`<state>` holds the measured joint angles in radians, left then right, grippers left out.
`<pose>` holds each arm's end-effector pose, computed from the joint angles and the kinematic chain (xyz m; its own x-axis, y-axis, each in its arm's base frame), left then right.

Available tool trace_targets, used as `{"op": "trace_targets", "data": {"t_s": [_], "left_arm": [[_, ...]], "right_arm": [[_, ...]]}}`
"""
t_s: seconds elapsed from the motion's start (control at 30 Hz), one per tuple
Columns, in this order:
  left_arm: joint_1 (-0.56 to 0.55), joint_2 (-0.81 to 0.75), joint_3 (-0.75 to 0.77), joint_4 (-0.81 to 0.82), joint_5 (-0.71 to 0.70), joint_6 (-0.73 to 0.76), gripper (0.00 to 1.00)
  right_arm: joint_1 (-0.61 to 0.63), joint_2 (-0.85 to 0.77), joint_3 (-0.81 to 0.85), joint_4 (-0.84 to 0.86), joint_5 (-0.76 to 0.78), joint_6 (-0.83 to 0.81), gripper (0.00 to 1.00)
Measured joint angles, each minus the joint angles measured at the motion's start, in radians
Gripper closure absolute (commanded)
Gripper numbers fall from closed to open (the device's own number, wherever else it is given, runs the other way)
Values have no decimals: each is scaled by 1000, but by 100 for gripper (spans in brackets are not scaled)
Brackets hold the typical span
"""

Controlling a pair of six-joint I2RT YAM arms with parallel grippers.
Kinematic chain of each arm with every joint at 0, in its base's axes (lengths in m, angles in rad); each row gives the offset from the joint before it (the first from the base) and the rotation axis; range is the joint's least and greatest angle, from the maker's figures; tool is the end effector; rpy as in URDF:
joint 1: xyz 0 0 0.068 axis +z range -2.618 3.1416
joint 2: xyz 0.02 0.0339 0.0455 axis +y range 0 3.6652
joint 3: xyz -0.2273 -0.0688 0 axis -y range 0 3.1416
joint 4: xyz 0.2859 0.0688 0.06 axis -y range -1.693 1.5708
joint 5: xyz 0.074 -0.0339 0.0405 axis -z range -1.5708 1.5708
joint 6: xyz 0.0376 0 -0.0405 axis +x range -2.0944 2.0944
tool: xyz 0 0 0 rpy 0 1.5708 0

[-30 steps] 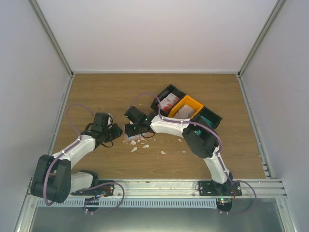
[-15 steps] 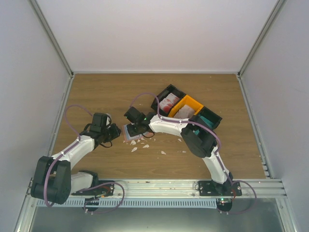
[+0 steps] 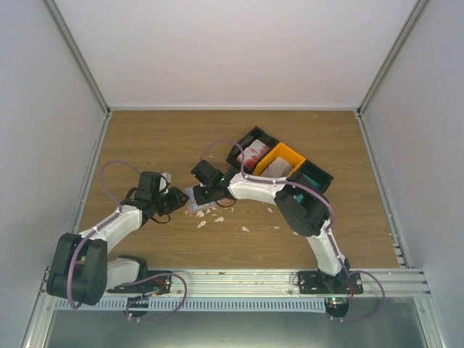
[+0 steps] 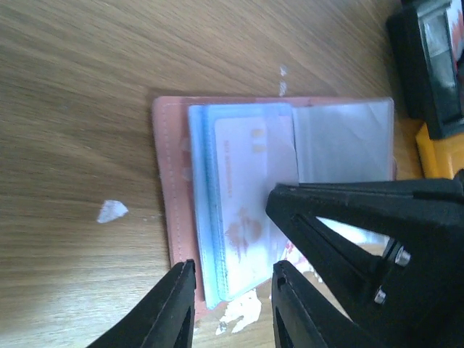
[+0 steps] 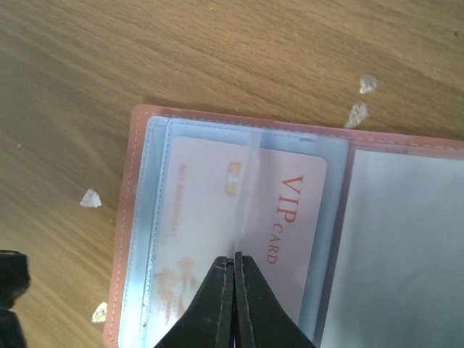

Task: Put the credit cards into the card holder
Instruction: Insert the credit card into the card holder.

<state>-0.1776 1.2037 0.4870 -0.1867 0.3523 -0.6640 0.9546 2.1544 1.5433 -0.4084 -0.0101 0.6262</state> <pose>0.2546 -0.0589 0.0972 -0.8406 -0.4368 -0.3204 -0.1803 0.7833 -0.5949 0.2726 0.3856 0.0932 -0.8790 -0.2271 -0.4194 -0.3752 0.8722 0.3139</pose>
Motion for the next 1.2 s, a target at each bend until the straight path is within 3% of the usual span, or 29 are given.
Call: {"op": "trace_targets", "data": {"t_s": [0.67, 1.2], "left_arm": [[11, 116, -33, 198, 250, 0, 57], [12, 257, -33, 322, 334, -10, 59]], "right_arm": [[-157, -116, -308, 378, -416, 151, 99], [-183, -124, -359, 505, -541, 227, 100]]}}
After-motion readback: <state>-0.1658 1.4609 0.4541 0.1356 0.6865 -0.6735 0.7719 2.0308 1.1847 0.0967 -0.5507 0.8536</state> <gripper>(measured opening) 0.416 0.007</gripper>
